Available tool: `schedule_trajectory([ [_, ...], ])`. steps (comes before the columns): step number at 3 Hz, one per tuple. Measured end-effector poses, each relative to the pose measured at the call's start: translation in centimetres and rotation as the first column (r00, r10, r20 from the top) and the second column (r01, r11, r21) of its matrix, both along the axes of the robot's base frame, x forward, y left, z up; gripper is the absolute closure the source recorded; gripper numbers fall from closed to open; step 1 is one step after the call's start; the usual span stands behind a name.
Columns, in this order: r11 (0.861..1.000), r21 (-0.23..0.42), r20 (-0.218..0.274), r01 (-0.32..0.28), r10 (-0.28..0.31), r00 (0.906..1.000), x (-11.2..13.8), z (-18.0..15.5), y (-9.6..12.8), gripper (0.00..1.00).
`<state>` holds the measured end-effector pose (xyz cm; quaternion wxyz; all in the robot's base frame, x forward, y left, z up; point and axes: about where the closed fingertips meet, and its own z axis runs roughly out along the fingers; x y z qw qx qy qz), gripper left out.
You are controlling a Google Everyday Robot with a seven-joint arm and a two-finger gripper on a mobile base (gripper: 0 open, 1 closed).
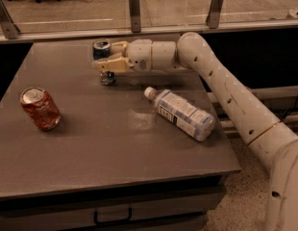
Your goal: Place redbull can upright
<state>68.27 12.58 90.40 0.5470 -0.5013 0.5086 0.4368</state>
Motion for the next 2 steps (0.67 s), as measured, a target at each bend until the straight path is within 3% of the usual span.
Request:
schedule_trajectory([
  [1, 0.998, -0.053, 0.002, 0.039, -0.039, 0.9992, -0.2, 0.4, -1.3, 0.00],
  [2, 0.976, -0.192, 0.011, 0.104, -0.104, 0.9945, -0.3, 1.5, -2.7, 0.00],
])
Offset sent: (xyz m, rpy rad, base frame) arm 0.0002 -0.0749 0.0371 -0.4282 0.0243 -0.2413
